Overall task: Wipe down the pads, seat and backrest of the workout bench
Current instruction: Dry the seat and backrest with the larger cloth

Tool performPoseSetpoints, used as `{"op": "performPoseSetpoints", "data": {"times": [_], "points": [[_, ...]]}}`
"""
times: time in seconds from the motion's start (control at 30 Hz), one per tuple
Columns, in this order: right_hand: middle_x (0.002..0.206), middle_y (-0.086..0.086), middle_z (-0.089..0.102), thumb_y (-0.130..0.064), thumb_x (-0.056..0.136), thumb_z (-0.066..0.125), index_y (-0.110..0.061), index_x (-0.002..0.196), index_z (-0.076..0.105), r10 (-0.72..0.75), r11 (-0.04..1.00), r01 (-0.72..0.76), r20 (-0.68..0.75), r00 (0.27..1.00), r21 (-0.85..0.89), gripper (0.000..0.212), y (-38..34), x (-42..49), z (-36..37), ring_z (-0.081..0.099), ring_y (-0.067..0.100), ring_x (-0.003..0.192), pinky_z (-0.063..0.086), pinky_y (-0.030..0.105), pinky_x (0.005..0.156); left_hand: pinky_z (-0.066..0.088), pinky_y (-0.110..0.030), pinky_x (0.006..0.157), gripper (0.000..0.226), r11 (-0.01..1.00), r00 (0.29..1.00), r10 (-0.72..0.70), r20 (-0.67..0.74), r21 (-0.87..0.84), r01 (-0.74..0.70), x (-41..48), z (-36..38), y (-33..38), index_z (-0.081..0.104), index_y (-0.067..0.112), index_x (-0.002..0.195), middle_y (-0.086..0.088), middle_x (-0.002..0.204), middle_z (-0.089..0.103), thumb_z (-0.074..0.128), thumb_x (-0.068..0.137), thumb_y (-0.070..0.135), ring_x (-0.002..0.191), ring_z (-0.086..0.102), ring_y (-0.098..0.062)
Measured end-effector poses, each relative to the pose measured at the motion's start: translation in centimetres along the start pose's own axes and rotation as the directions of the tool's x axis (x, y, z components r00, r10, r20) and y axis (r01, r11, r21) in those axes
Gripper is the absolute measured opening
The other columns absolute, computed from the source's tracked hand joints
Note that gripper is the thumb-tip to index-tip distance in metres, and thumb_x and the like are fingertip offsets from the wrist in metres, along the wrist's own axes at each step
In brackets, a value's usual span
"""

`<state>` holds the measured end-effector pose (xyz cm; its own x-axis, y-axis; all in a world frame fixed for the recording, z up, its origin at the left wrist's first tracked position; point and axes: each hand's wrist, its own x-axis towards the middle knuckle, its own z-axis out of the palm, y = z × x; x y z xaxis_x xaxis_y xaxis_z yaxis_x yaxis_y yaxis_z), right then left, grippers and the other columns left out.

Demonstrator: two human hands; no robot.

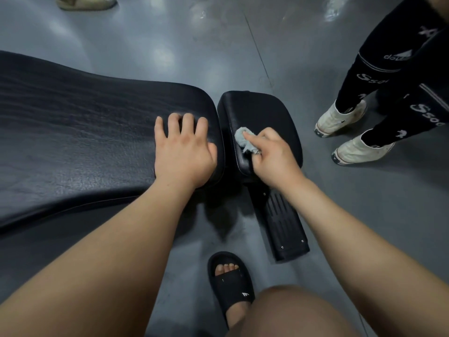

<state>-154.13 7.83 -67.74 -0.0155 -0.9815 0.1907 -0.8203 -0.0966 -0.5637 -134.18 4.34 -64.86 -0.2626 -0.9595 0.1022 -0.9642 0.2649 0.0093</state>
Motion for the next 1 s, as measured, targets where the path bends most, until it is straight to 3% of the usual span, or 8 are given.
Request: {"op": "performPoseSetpoints", "data": {"times": [0.17, 0.27, 0.37, 0.47, 0.57, 0.7, 0.83, 1.0], "points": [[0.092, 0.006, 0.044, -0.006, 0.091, 0.049, -0.016, 0.112, 0.073, 0.153, 0.974, -0.152, -0.006, 0.988, -0.165, 0.033, 3.1, 6.0, -0.7, 0.054, 0.030, 0.082, 0.045, 0.033, 0.070, 0.021, -0.060, 0.115, 0.046, 1.000, 1.000, 0.009, -0.011, 0.012, -0.009, -0.1, 0.0, 0.0, 0.049, 0.014, 0.127, -0.010, 0.130, 0.051, 0.034, 0.090, 0.037, 0.128, 0.038, -0.037], [0.090, 0.011, 0.046, -0.005, 0.087, 0.047, -0.008, 0.099, 0.071, 0.122, 0.977, -0.127, -0.037, 0.992, -0.170, 0.027, 3.0, 3.5, -0.8, 0.052, 0.029, 0.076, 0.045, 0.033, 0.066, 0.022, -0.061, 0.115, 0.045, 1.000, 1.000, 0.015, -0.014, 0.010, -0.015, 0.0, 0.2, -0.1, 0.049, 0.013, 0.127, -0.011, 0.131, 0.051, 0.036, 0.091, 0.036, 0.127, 0.039, -0.039], [0.087, 0.009, 0.050, -0.009, 0.084, 0.044, -0.007, 0.115, 0.073, 0.076, 0.996, -0.080, -0.084, 0.994, -0.042, 0.043, 3.5, -3.1, -1.8, 0.047, 0.016, 0.073, 0.038, 0.019, 0.067, 0.021, -0.061, 0.115, 0.044, 1.000, 1.000, 0.013, -0.014, 0.006, -0.013, 0.0, 0.1, -0.1, 0.048, 0.014, 0.126, -0.011, 0.131, 0.051, 0.035, 0.091, 0.036, 0.128, 0.038, -0.038], [0.087, 0.010, 0.050, -0.005, 0.085, 0.047, -0.008, 0.123, 0.071, 0.126, 0.990, -0.133, -0.116, 0.985, -0.053, 0.046, 5.4, -5.1, -2.4, 0.050, 0.020, 0.075, 0.036, 0.016, 0.071, 0.021, -0.061, 0.115, 0.044, 1.000, 1.000, 0.007, -0.011, -0.004, -0.007, 0.0, 0.1, -0.2, 0.048, 0.013, 0.126, -0.011, 0.130, 0.051, 0.035, 0.091, 0.036, 0.128, 0.038, -0.038], [0.093, 0.017, 0.049, 0.003, 0.088, 0.052, -0.009, 0.124, 0.071, 0.303, 0.942, -0.322, -0.172, 0.937, -0.092, 0.042, 6.3, -1.7, -1.9, 0.054, 0.033, 0.083, 0.036, 0.020, 0.075, 0.021, -0.061, 0.115, 0.044, 1.000, 1.000, 0.010, -0.015, -0.009, -0.010, 0.0, 0.0, -0.2, 0.049, 0.014, 0.126, -0.010, 0.130, 0.051, 0.035, 0.091, 0.036, 0.128, 0.038, -0.038], [0.111, 0.018, 0.047, -0.005, 0.093, 0.046, -0.009, 0.119, 0.071, 0.467, 0.868, -0.482, -0.137, 0.874, -0.116, 0.037, 7.4, 4.3, -1.9, 0.051, 0.039, 0.111, 0.040, 0.030, 0.098, 0.020, -0.061, 0.116, 0.044, 1.000, 1.000, 0.006, -0.014, -0.005, -0.006, 0.0, 0.1, -0.1, 0.049, 0.015, 0.127, -0.010, 0.130, 0.051, 0.037, 0.090, 0.037, 0.128, 0.038, -0.038], [0.111, 0.006, 0.040, -0.002, 0.090, 0.043, -0.016, 0.105, 0.073, 0.515, 0.844, -0.524, -0.100, 0.852, -0.116, 0.036, 7.4, 8.5, -1.9, 0.051, 0.034, 0.114, 0.038, 0.025, 0.088, 0.020, -0.061, 0.116, 0.044, 1.000, 1.000, -0.002, -0.012, -0.010, 0.002, 0.2, 0.0, -0.1, 0.049, 0.016, 0.125, -0.009, 0.129, 0.051, 0.035, 0.089, 0.037, 0.128, 0.038, -0.037], [0.121, 0.013, 0.062, 0.001, 0.086, 0.047, -0.011, 0.095, 0.072, 0.535, 0.838, -0.533, -0.015, 0.845, -0.116, 0.029, 7.8, 13.4, -1.9, 0.058, 0.036, 0.113, 0.044, 0.029, 0.087, 0.020, -0.060, 0.116, 0.045, 1.000, 1.000, -0.003, -0.014, -0.014, 0.003, 0.3, 0.0, 0.0, 0.048, 0.017, 0.128, -0.007, 0.129, 0.051, 0.037, 0.089, 0.038, 0.128, 0.038, -0.036]]}}
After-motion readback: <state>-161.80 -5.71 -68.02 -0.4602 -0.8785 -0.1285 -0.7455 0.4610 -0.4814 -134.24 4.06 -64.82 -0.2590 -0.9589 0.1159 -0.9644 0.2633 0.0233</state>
